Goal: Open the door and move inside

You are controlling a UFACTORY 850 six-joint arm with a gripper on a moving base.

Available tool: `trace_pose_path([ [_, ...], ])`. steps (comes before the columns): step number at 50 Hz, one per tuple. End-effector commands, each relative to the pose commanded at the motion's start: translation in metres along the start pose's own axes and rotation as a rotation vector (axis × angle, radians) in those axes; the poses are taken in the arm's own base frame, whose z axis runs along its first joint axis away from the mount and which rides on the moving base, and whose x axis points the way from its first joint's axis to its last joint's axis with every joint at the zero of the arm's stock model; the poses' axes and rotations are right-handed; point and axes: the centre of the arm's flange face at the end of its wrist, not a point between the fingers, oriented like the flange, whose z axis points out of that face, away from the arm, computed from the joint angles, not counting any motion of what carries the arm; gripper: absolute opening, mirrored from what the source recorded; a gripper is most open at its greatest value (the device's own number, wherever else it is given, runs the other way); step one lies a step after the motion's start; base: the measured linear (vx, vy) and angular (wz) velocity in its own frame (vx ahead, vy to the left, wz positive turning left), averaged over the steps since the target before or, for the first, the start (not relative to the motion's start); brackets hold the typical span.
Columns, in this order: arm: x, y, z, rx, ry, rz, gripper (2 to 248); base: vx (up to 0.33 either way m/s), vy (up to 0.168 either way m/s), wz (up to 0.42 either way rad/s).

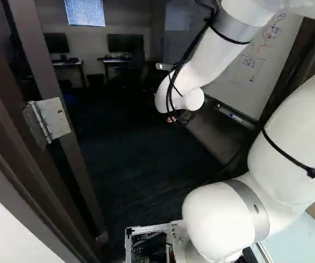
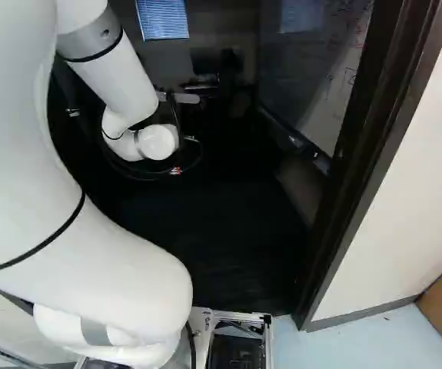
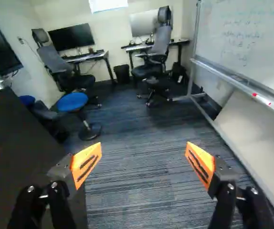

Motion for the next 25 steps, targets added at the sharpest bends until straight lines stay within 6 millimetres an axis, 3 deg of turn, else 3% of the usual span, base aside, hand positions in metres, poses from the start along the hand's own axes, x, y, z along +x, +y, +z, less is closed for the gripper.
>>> trace_pose_path([
  [25, 0.002, 0.033, -0.009, -0.084, 0.015, 0.033, 247, 0.000, 0.000, 0.000],
])
